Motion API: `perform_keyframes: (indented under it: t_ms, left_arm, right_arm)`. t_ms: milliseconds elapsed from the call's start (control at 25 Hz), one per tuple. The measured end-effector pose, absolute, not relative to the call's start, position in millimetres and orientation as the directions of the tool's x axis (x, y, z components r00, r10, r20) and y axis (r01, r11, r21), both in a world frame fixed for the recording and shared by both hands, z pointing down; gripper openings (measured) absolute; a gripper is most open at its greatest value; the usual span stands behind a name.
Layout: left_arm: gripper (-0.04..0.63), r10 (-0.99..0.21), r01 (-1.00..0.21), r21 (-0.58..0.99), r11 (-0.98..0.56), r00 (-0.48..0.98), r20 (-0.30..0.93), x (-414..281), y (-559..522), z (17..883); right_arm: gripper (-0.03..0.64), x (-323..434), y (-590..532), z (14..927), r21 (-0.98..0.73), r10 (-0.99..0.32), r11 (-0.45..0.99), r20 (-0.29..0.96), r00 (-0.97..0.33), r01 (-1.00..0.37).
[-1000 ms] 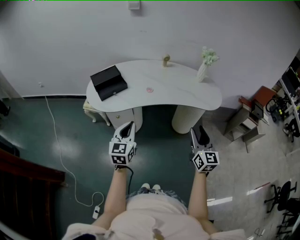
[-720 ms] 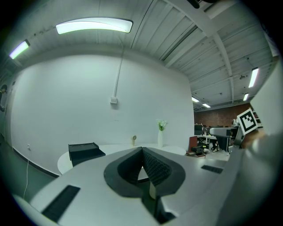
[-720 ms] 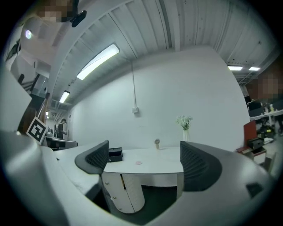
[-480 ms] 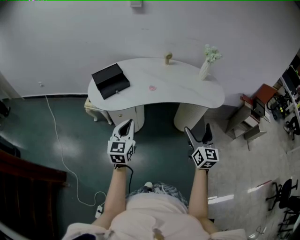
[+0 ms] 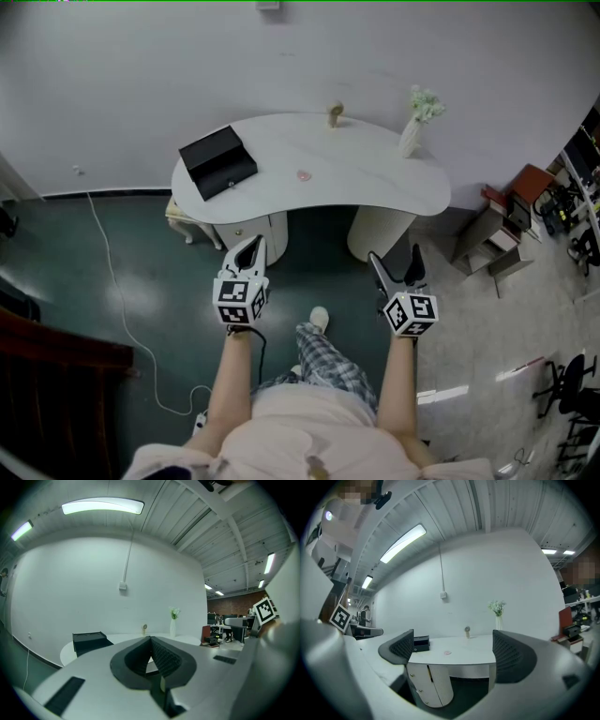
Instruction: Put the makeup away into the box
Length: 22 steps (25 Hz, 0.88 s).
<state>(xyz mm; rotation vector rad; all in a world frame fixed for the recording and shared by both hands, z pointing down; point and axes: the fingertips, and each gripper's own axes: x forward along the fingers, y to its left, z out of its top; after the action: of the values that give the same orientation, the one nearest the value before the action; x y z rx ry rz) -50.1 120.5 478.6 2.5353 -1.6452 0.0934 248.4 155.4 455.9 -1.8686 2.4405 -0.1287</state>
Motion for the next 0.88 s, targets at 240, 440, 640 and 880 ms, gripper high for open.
perform_keyframes:
  t_ms: [240, 440, 640, 880]
  left_arm:
    - [0.025, -0.907, -0.914, 0.06, -0.401, 0.405, 0.111, -47.5, 83.9, 480.4]
    - [0.025, -0.911, -0.919, 0.051, -0.391, 0.394, 0.119, -42.9, 36.5, 488.9]
    - [0.025, -0.918, -0.926, 0.043, -0.374, 0.377, 0.128, -38.2, -26.1, 486.3]
    - [0.025, -0.933, -0.943, 0.044, -0.329, 0.332, 0.143, -48.9, -100.0, 491.9]
  right_arm:
    - [0.514, 246.2, 116.2, 456.7, -0.103, -0.962, 0.271, -0.011, -0.271, -0.957]
    - [0.512, 251.9, 62.1, 463.9, -0.102, -0.96, 0.279, -0.012, -0.28, -0.955]
    - [0.512, 253.9, -10.9, 467.5, -0.114, -0.955, 0.294, 0.002, -0.296, -0.949]
    - [0.512, 237.0, -100.6, 473.1, -0.112, -0.935, 0.35, 0.025, -0.354, -0.93]
